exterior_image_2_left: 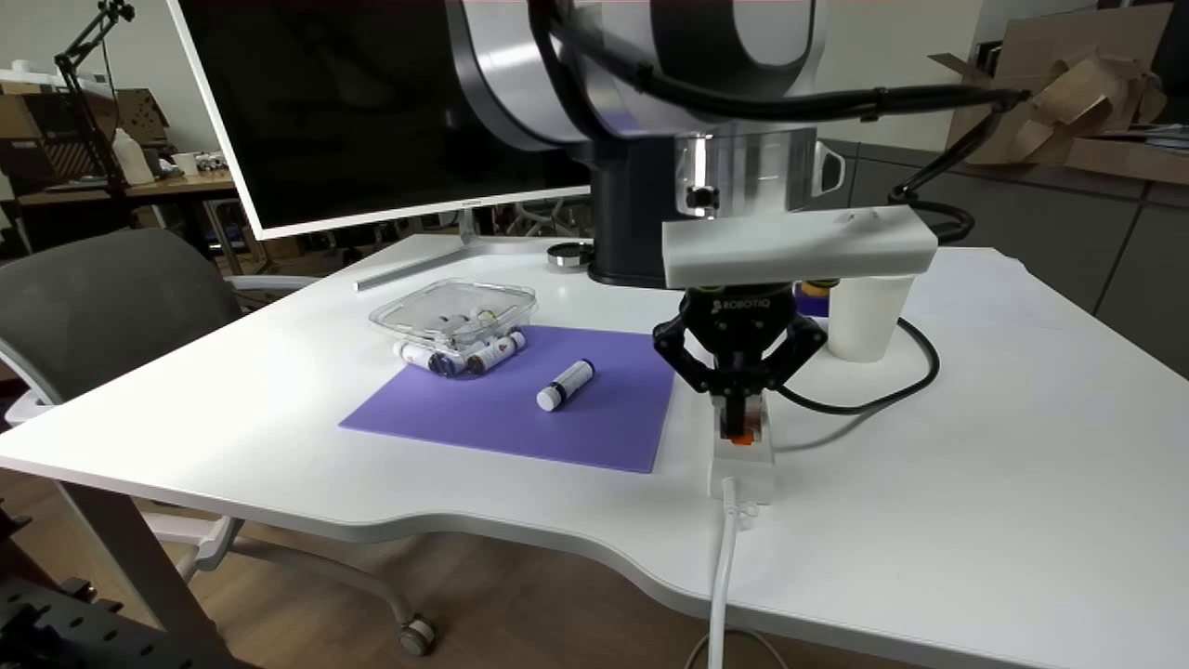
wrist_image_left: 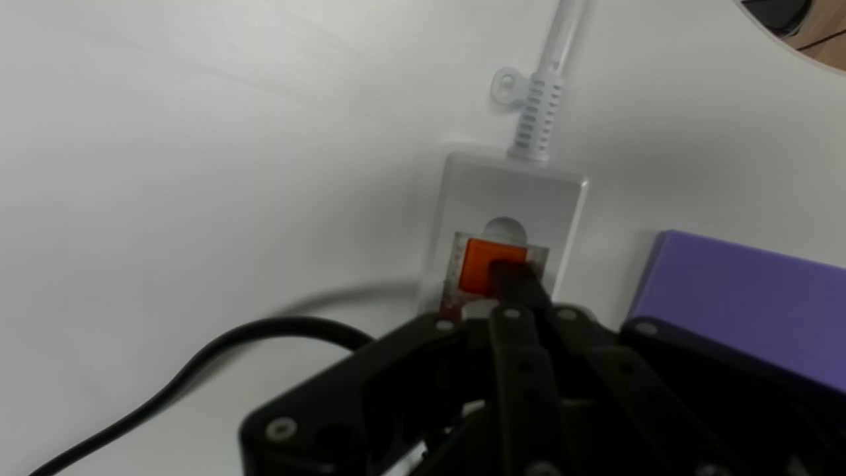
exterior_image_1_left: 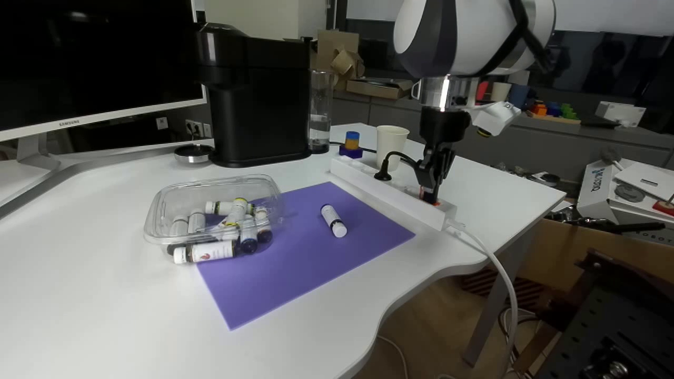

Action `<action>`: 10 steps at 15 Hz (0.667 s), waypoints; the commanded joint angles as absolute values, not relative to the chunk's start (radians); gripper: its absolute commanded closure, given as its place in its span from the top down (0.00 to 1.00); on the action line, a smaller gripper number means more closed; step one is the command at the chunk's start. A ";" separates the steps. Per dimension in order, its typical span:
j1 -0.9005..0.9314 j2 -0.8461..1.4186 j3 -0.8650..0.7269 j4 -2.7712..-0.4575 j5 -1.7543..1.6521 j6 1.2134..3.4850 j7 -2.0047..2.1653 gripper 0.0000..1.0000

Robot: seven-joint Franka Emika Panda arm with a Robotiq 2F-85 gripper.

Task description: Turn off the first switch from the right of the adaptor.

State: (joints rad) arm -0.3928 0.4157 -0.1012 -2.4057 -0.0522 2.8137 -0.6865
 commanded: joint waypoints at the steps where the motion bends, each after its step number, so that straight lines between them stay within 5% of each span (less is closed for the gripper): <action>1: -0.359 0.472 -0.129 -2.397 -0.096 2.846 -0.619 0.00; 10: -0.318 0.373 -0.147 -2.447 -0.153 2.845 -0.526 0.00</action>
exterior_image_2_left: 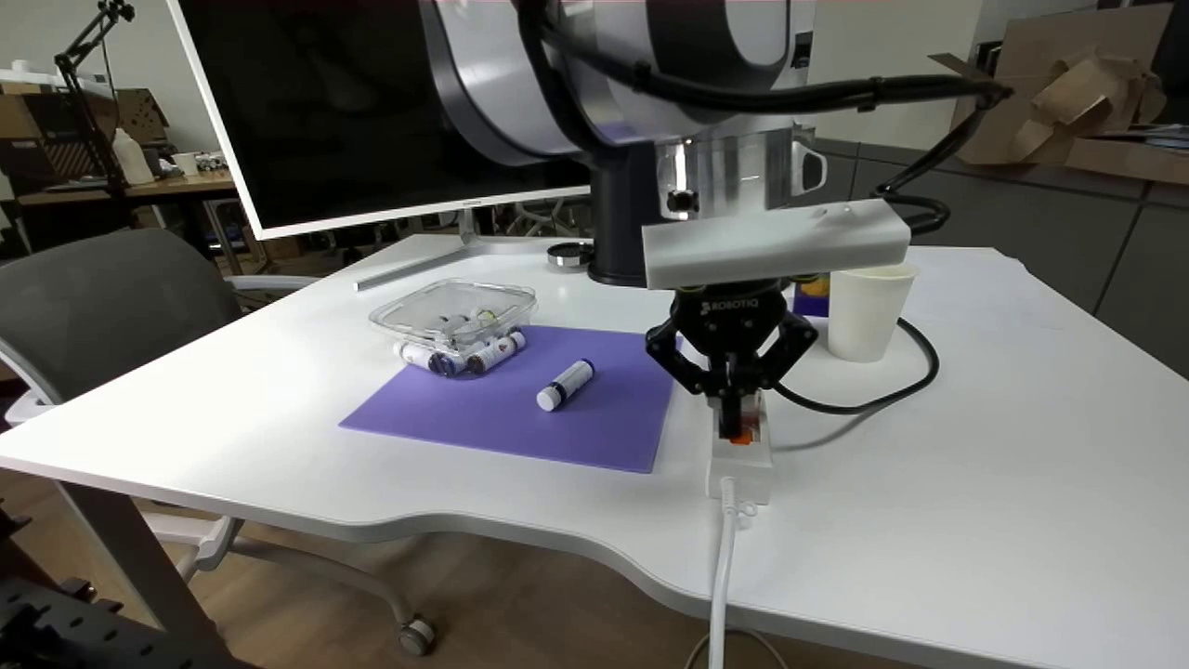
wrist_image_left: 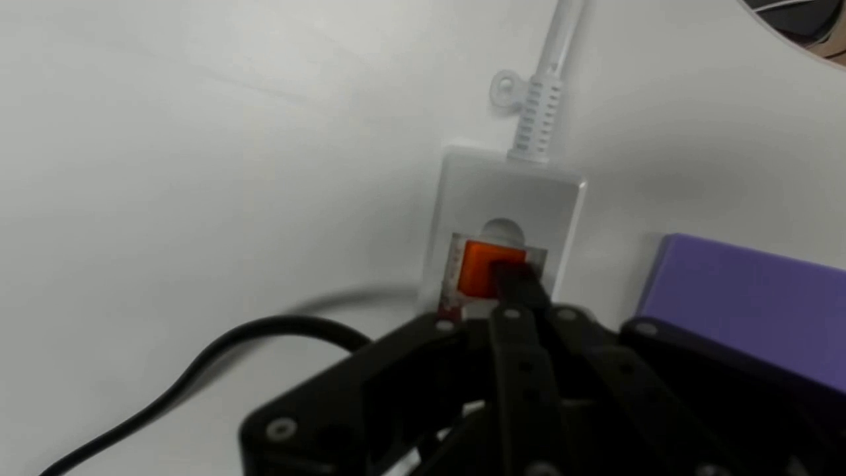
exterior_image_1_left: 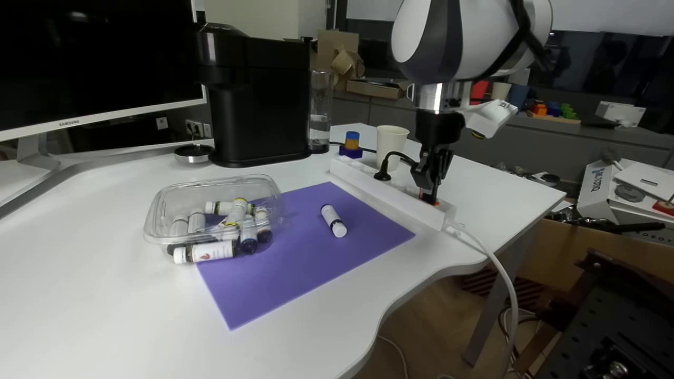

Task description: Turn off the first switch from the right of the adaptor.

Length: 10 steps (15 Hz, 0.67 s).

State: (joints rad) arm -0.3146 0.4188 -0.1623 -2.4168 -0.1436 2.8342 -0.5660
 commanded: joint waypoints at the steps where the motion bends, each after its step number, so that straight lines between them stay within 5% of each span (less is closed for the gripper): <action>1: -0.324 0.345 -0.137 -2.460 -0.145 2.838 -0.534 0.00; 2: -0.328 0.313 -0.128 -2.474 -0.138 2.830 -0.542 0.00; 3: -0.327 0.280 -0.123 -2.488 -0.135 2.820 -0.544 0.26; 4: -0.327 0.243 -0.117 -2.504 -0.128 2.818 -0.547 0.26; 10: -0.288 0.038 -0.117 -2.547 -0.061 2.711 -0.534 0.68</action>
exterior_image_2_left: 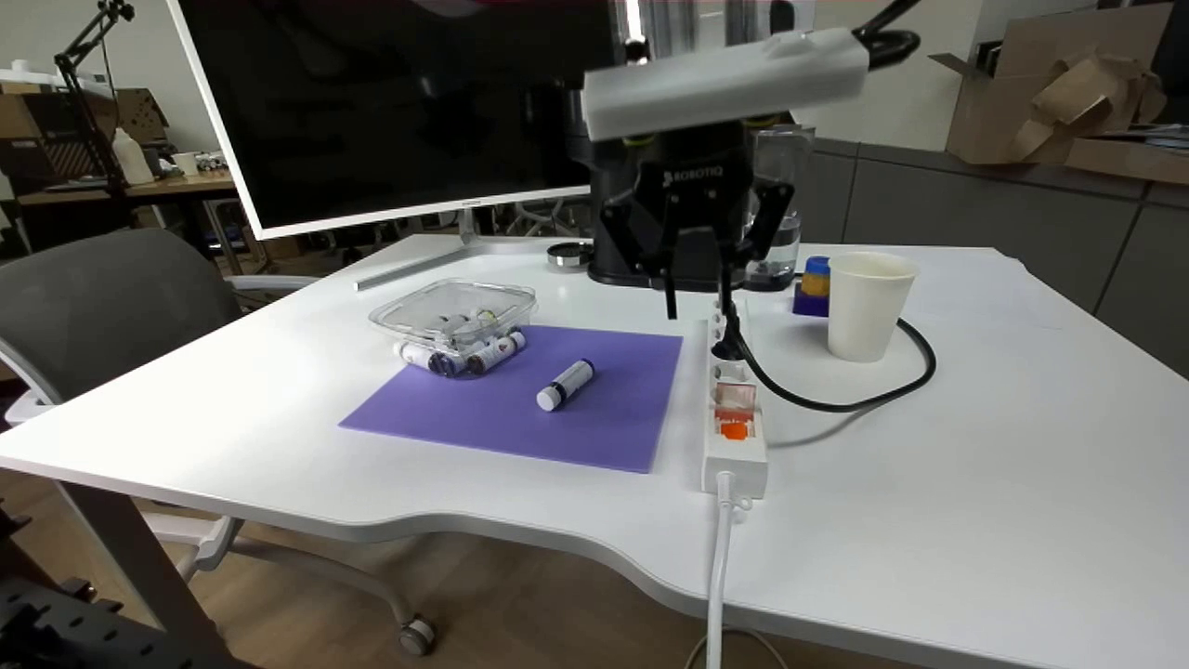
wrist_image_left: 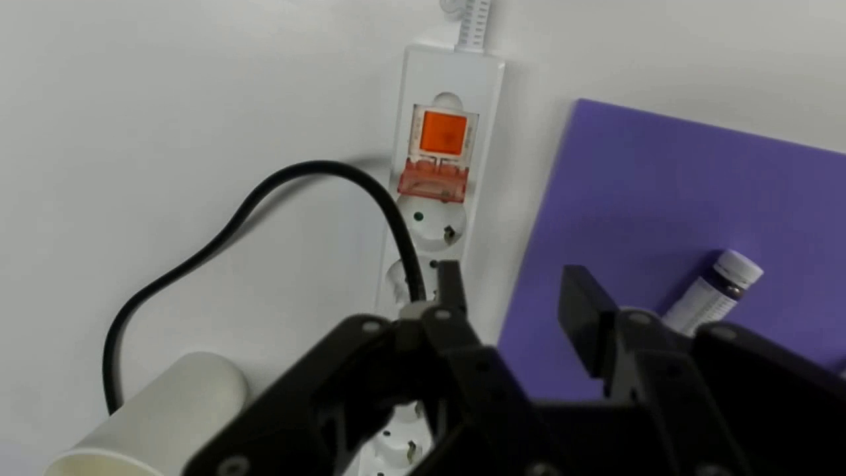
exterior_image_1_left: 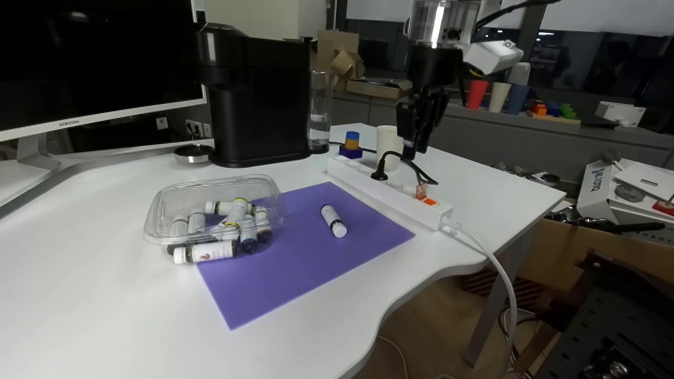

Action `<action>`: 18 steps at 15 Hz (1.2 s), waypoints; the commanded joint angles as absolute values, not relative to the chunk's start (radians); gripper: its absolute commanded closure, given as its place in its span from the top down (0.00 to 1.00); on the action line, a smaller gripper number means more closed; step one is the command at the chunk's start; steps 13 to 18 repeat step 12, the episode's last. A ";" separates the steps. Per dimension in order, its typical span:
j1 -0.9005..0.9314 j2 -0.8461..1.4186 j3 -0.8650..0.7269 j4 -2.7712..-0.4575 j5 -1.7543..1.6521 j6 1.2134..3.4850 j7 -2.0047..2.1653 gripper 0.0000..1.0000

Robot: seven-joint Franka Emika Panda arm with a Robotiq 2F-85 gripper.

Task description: Turn off the first switch from the right of the adaptor.

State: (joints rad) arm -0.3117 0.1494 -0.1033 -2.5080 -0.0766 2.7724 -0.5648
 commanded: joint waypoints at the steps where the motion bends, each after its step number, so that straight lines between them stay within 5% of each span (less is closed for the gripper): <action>1: -0.274 0.014 -0.129 -2.546 -0.077 2.683 -0.509 0.73; 6: -0.237 -0.066 -0.153 -2.530 -0.107 2.530 -0.389 1.00; 18: -0.226 -0.118 -0.159 -2.525 -0.144 2.442 -0.289 1.00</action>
